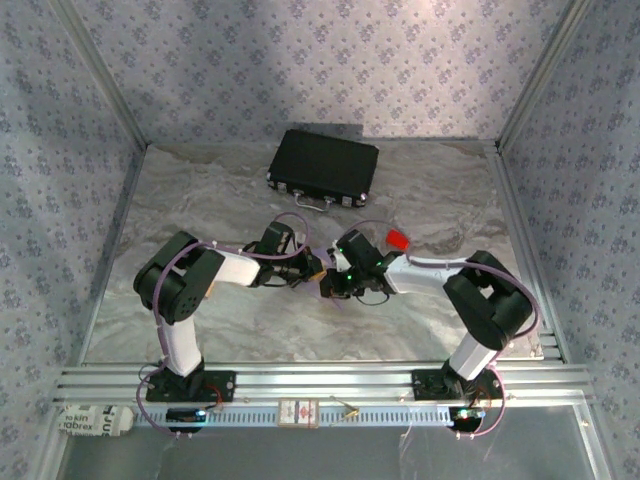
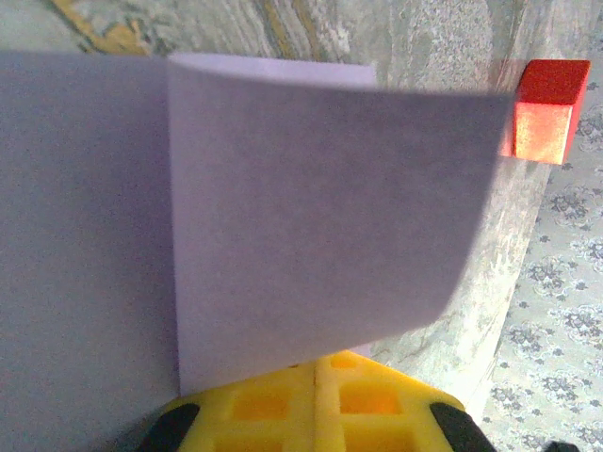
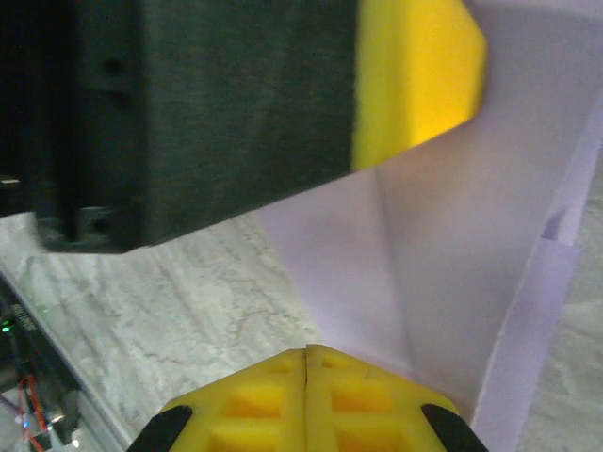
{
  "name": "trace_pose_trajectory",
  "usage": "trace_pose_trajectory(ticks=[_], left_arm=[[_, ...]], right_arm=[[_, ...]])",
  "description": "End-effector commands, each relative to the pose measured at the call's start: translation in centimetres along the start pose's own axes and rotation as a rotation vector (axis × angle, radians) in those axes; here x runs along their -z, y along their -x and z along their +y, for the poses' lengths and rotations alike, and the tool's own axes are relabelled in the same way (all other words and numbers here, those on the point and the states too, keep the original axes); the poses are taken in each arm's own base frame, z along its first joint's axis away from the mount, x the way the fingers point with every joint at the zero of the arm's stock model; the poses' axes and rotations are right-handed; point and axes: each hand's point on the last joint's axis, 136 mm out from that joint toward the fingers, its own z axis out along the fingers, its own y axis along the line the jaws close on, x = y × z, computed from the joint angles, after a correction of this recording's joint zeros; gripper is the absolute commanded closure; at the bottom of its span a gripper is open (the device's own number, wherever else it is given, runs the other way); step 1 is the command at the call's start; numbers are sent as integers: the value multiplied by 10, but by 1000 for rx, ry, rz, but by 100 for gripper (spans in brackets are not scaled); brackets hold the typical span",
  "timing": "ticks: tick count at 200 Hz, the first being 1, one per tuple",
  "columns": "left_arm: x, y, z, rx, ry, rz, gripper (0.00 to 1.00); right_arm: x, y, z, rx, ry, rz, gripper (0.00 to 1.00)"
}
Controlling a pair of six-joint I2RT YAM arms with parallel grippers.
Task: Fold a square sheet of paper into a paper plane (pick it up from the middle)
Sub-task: Fourth fold the wing at the center of the table.
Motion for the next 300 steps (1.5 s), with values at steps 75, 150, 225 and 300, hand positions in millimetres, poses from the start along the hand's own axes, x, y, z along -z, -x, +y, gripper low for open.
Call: trace_pose_trajectory(ticks=[75, 150, 225, 300], left_arm=[[2, -16, 54, 84, 165, 22, 95], [3, -16, 56, 88, 170, 22, 95], [3, -14, 58, 96, 170, 17, 95], [4, -15, 58, 95, 168, 16, 95]], right_arm=[[-8, -31, -32, -56, -47, 35, 94], [-3, -47, -36, -96, -1, 25, 94], [8, -72, -45, -110, 9, 38, 93], [33, -59, -23, -88, 90, -38, 93]])
